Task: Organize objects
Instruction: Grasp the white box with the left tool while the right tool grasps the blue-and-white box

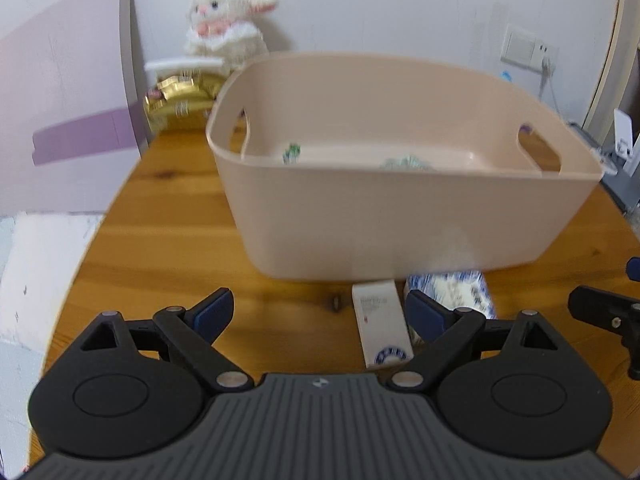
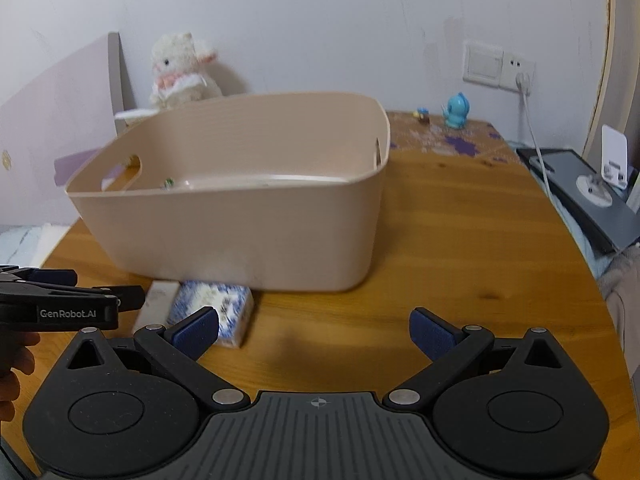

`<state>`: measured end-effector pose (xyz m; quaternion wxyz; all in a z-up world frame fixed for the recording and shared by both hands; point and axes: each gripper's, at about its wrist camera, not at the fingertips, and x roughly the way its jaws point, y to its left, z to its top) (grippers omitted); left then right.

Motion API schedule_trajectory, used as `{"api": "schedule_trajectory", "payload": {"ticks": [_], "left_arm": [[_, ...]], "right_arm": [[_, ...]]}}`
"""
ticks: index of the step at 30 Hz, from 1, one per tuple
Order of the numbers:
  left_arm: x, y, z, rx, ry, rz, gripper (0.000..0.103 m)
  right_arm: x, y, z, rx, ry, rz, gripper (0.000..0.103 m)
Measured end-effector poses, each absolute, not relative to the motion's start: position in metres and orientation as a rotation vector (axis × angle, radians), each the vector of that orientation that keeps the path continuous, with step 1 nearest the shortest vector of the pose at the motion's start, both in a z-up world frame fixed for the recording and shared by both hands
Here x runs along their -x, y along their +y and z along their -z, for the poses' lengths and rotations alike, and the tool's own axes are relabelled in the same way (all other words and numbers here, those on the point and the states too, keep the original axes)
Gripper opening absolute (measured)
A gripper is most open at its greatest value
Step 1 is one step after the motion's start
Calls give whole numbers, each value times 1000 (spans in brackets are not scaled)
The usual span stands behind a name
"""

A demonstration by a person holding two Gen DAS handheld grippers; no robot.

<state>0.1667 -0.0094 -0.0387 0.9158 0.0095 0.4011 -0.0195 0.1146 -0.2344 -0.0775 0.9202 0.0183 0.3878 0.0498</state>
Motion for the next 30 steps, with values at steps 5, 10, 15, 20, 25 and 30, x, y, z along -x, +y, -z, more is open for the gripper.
{"api": "schedule_trajectory", "payload": {"ticks": [5,10,15,20,25,30], "left_arm": [[-174,-10,59,-34,869,32,93],[-178,-8,66,3,886,61,93],[-183,-10,66,26,903,89,93],[-189,-17,77,-28,920,65,93],[-187,-6,78,-36,899,55,92],[-190,14,79,-30,893,42,92]], "right_arm": [[-120,-235,91,-39,834,-96,103],[-127,-230,102,-29,866,-96,103],[-131,-225,109,-18,886,-100,103],[-136,-220,112,-11,897,-100,103],[-140,-205,119,-9,910,-132,103],[-144,-178,128,34,928,-165,103]]}}
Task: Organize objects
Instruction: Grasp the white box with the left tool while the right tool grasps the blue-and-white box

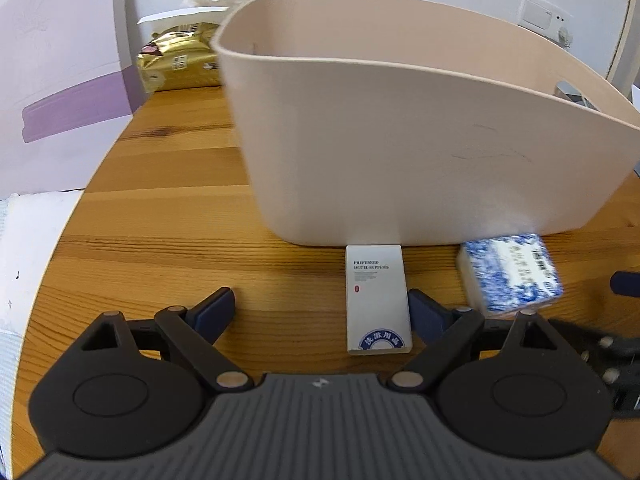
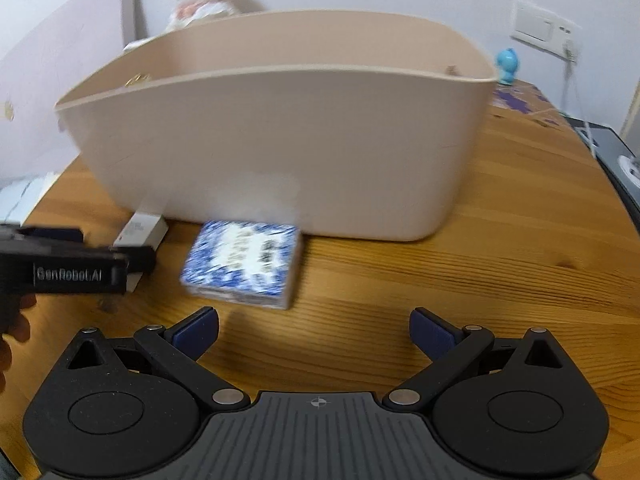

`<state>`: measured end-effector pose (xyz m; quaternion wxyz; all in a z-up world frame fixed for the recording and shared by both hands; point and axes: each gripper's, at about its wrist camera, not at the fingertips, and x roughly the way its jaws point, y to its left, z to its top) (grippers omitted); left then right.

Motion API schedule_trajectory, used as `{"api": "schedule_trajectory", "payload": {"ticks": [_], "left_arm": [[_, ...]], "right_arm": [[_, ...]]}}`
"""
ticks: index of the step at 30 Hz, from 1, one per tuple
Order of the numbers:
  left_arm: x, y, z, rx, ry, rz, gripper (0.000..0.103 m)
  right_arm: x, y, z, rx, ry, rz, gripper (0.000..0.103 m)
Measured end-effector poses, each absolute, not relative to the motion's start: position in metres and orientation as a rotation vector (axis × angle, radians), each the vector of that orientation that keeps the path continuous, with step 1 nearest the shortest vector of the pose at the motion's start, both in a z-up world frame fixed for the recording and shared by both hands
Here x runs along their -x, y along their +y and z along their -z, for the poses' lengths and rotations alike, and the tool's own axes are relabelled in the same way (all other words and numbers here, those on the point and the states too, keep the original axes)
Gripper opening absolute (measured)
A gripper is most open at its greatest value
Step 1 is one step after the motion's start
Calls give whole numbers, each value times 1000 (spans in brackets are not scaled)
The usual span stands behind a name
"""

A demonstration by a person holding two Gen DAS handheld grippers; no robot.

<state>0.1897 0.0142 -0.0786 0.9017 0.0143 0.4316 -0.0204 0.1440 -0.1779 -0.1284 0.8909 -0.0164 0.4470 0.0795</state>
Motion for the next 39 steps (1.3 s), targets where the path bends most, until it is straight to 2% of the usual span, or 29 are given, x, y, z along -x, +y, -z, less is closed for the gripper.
{"api": "schedule_trajectory", "payload": {"ticks": [11,19,21,22,24,26,27,29,31,39], "left_arm": [[-198,31,80,-76,860,132,95],[-200,36,82,-78,821,154,93],[-200,36,81,-78,820,154,92],[-200,36,81,-76,819,152,90],[-200,38,80,-72,812,148,82],[-196,37,78,-73,806,157,65],[-194,36,76,-75,804,163,61],[-191,34,75,-76,803,174,42],[-188,33,74,-67,802,168,33],[-167,32,70,-42,818,123,32]], "right_arm": [[-158,-138,133,82,875,-164,103],[-160,-128,134,76,840,-164,103],[-159,-128,133,68,830,-169,100],[-158,-128,133,67,822,-170,95],[-157,-129,131,67,810,-174,80],[-155,-128,129,70,804,-180,67],[-160,-132,125,70,806,-183,65],[-158,-132,123,72,809,-187,63],[-153,-132,122,68,814,-187,63],[-120,-154,117,16,822,-180,62]]}}
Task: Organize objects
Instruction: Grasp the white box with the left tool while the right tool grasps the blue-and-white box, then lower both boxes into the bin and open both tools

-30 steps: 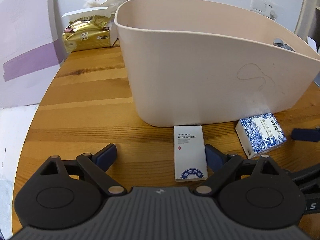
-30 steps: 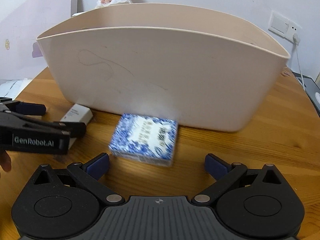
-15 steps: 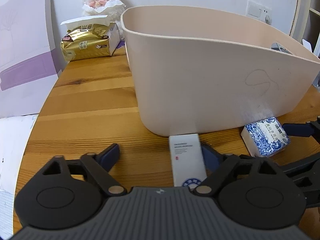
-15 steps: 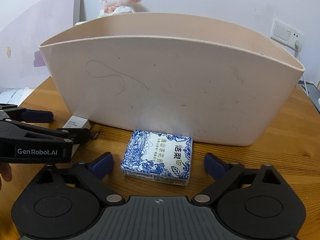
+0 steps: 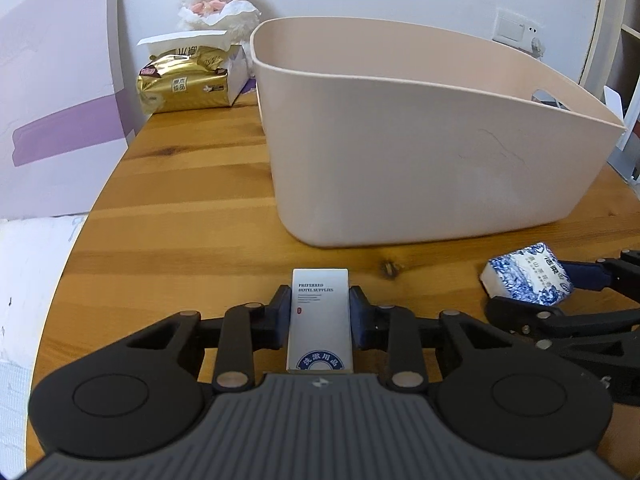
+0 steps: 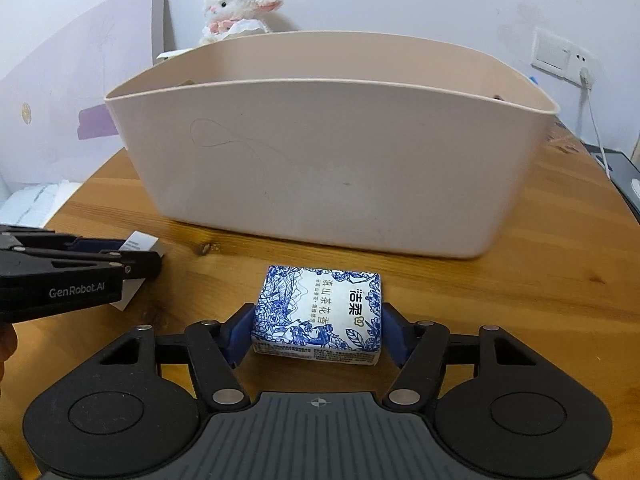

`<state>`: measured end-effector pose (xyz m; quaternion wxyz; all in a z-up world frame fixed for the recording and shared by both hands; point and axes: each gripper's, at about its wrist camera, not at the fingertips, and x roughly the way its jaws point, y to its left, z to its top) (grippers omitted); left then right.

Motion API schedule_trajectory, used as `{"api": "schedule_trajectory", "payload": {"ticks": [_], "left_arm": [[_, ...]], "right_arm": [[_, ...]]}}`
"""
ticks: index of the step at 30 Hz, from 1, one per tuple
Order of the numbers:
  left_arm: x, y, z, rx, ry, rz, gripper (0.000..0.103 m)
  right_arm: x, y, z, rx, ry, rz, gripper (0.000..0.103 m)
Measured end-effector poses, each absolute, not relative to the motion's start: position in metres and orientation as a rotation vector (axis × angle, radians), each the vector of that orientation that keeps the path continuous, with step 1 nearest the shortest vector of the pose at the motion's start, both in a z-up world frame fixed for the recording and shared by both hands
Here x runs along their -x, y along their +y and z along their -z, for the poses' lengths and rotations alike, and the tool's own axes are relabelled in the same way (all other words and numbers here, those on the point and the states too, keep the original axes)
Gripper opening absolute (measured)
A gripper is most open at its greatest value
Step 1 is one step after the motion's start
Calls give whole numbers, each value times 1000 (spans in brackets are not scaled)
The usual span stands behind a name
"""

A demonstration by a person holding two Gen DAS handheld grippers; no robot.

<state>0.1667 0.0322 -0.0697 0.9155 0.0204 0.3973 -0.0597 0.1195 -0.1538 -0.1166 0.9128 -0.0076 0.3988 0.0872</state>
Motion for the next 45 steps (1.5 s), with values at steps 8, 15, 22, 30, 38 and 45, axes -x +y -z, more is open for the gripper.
{"api": "schedule_trajectory", "payload": {"ticks": [8,15,22,30,38,45], "left_arm": [[-137,33,54,-42,788,110,33],[-114,27,22,-57,707,122,33],[-103,16,-7,-52,627,139,33],[-116,3,-44,-59,526,154,33],[-162,-8,-51,-59,525,144,33],[-212,-28,-30,-72,596,136,33]], "right_arm": [[-86,-174,90,-3,761,-177,62],[-66,-190,57,-16,670,-174,62],[-62,-204,26,-18,581,-169,62],[-78,-209,-5,3,475,-148,62],[-117,-209,-14,-8,438,-136,62],[-160,-209,2,-5,490,-122,62]]}}
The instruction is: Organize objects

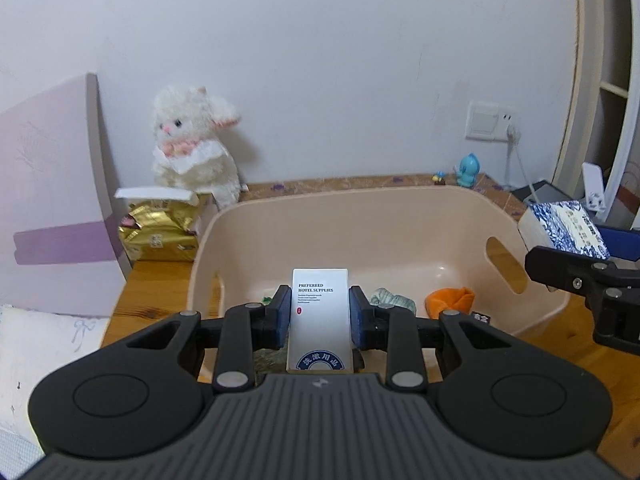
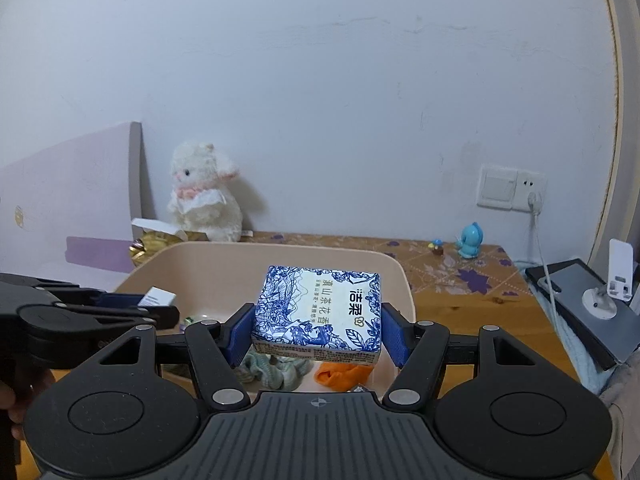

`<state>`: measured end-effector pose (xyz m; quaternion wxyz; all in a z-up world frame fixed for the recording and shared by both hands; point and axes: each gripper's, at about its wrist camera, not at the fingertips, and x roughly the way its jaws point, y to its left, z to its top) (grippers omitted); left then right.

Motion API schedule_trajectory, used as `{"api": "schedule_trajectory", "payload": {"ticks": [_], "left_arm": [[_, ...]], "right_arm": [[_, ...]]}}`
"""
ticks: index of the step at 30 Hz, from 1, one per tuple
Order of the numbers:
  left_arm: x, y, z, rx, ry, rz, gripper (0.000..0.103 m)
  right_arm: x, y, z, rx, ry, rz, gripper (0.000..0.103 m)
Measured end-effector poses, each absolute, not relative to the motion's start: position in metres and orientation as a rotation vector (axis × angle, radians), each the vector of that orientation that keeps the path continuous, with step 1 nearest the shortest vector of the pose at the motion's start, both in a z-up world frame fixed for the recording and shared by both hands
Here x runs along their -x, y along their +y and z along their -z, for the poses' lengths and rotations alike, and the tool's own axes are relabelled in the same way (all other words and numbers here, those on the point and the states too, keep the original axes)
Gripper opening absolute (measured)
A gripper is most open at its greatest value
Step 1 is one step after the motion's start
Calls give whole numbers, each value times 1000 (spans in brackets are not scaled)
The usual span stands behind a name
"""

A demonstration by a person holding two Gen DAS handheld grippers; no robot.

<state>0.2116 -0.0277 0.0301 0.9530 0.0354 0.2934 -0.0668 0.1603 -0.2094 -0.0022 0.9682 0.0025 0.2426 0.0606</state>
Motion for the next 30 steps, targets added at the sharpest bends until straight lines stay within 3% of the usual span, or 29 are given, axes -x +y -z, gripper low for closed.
{"api": "schedule_trajectory", "payload": {"ticks": [14,19,21,23,24,30], "left_arm": [[-264,-41,19,-116,757,85,33],[-262,-40,20,-107,772,78,34],[-258,-41,16,-107,763,81,38],[-254,-40,11,-106,746,75,68],[-251,-40,7,-105,733,67,73],[-232,-34,-10,-82,689,38,90]], "right_arm": [[-200,-203,40,43,637,-120,63],[-191,-205,32,46,595,-109,74],[-186,-205,26,47,576,-105,79],[-181,-205,20,46,567,-102,84],[-178,-206,18,44,564,-100,90],[-156,-209,4,22,535,-92,103]]}}
